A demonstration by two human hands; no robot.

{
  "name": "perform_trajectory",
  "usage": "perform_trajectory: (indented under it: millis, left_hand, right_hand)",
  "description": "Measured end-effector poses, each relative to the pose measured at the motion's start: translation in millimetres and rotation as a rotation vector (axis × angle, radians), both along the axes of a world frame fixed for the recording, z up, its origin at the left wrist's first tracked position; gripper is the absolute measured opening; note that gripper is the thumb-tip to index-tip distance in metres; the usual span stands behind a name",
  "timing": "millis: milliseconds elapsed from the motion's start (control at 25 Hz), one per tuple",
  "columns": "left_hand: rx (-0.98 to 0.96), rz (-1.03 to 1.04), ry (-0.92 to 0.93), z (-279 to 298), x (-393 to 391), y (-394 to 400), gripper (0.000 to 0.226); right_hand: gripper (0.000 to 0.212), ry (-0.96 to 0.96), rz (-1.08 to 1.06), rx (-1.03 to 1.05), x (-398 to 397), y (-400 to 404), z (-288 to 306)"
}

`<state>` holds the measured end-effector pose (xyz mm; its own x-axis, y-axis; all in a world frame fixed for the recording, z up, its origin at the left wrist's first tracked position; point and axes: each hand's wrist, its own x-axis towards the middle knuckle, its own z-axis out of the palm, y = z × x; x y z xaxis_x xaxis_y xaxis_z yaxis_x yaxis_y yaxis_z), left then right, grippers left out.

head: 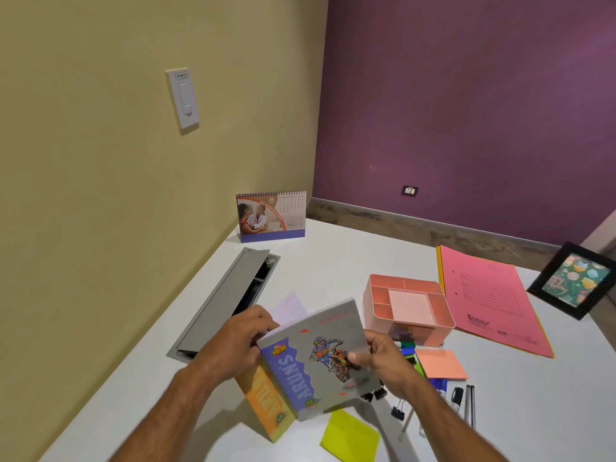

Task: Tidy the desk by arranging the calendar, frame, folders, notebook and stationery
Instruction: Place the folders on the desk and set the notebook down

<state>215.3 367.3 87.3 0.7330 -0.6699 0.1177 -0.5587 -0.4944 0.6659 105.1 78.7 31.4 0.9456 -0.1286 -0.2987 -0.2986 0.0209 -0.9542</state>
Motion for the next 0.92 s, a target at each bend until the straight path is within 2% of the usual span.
perform_trajectory:
  millis: [80, 200, 400, 560, 640, 720, 800, 920]
  left_hand:
    - [-0.014, -0.101, -0.059, 6, 4, -3, 0.040]
    - [-0.063, -0.194, -0.048, 10, 4, -8, 0.045]
    - [-0.154, -0.315, -0.107, 17, 3, -14, 0.046]
    - [-0.200, -0.299, -0.244, 16, 11, -14, 0.054]
    - [-0.367, -0.178, -0.262, 22, 10, -19, 0.050]
    - [-0.599, 0.116, -0.150, 31, 6, -28, 0.038]
    - [-0.820, 0.342, 0.119, 31, 8, -33, 0.032]
    - [-0.909, 0.401, 0.468, 6, 11, -32, 0.084]
  right_hand:
    - [0.043, -0.026, -0.040, 0.000, 2, 3, 1]
    - [0.055, -0.041, -0.065, -0.012, 7, 8, -2]
    - [0.049, -0.046, 0.015, 0.010, 13, 11, -6]
    - [0.036, -0.077, -0.003, 0.044, 21, 11, -1]
    - [0.050, -0.108, -0.010, 0.078, 25, 11, 4]
    - [0.060, -0.109, -0.017, 0.092, 29, 10, 8]
    - [0.053, -0.114, -0.046, 0.091, 33, 9, 7]
    - [0.064, -0.127, -0.090, 0.091, 39, 10, 6]
